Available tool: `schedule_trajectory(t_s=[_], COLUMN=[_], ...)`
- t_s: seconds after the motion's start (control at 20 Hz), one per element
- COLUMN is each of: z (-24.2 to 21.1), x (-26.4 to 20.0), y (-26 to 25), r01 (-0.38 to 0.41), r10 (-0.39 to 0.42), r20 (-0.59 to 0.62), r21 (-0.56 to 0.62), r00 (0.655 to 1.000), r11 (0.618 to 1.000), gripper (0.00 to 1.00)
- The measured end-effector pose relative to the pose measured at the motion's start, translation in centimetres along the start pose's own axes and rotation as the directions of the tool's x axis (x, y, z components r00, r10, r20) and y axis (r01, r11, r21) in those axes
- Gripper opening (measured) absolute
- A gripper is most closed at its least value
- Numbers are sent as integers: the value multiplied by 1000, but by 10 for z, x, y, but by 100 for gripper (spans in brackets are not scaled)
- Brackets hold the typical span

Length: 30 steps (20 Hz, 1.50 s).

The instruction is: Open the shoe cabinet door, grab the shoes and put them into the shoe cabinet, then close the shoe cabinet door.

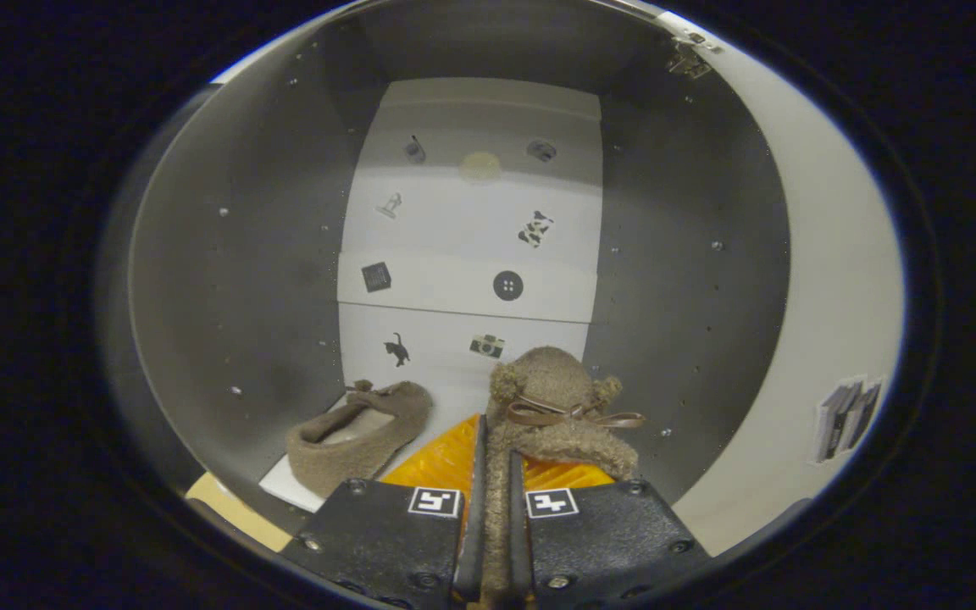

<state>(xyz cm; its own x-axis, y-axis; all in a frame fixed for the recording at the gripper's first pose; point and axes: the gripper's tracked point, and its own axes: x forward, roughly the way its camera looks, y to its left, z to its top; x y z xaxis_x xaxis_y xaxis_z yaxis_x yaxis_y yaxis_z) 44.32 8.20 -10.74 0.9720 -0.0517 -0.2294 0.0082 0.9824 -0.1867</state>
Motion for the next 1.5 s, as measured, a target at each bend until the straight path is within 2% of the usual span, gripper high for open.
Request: schedule_trajectory(t_s=[0.3,0.5,0.7,0.9,1.05,1.25,1.45,1.5], z=[-21,-33,-46,-43,-49,-42,-37,-43], x=[61,78,79,60,46,21,7,2], y=[21,31,32,47,44,39,26,28], r01=[-53,-69,-90,-152,-140,-143,-76,-85], r10=[52,65,83,148,134,139,69,75], r20=[-26,-57,-109,-117,-166,-163,-140,-161], r21=[-49,-67,-62,-30,-30,-12,-46,-55], r00=[998,996,991,982,977,977,988,984], r11=[997,995,994,988,990,990,996,995], gripper=[16,17,48,78,100,100,100,100])
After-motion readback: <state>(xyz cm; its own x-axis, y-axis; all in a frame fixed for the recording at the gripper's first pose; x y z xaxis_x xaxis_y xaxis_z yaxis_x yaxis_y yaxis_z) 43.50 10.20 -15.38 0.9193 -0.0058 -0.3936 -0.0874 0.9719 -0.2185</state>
